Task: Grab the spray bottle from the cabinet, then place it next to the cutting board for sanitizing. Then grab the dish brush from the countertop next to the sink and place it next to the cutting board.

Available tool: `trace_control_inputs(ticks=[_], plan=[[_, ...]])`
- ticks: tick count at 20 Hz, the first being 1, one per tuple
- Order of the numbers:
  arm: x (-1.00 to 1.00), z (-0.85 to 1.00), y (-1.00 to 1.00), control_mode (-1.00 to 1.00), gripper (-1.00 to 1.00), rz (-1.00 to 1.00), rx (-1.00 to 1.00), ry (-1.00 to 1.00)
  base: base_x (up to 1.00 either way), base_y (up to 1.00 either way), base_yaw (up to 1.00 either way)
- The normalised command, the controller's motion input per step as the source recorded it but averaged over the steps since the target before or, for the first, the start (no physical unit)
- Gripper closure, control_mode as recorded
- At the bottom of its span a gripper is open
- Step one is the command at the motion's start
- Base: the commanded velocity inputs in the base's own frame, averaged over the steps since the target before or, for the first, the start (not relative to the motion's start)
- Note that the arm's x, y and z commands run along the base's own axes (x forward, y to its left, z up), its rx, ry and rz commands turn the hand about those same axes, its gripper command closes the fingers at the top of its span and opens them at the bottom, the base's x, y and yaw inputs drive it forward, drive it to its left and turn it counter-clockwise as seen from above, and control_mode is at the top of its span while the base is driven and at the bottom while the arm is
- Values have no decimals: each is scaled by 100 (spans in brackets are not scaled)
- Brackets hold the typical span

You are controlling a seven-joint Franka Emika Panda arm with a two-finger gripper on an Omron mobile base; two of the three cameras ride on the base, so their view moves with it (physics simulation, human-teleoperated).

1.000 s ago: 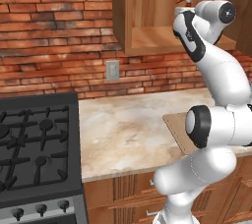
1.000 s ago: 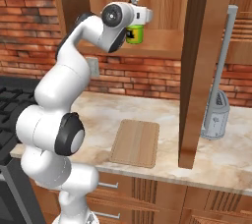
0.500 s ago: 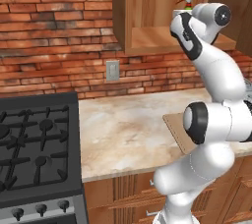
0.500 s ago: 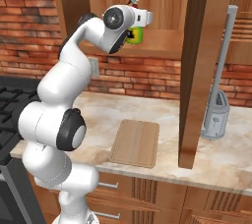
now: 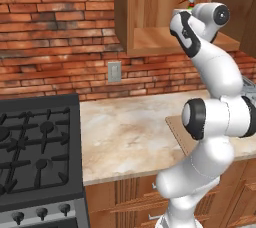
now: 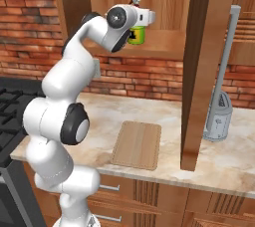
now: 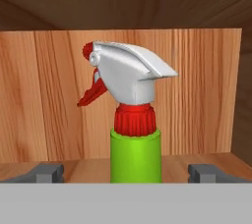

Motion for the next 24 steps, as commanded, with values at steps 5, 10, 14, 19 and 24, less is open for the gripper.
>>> trace_control_inputs(ticks=[5,10,14,19,24], plan=[[15,0,-5,-100,-100,0,0,0,0,0,0],[15,-1,-1,-100,100,0,0,0,0,0,0],[9,0,0,-100,100,0,0,0,0,0,0],[1,0,-3,-100,100,0,0,0,0,0,0],[-2,-9,-7,-100,100,0,0,4,0,0,0]])
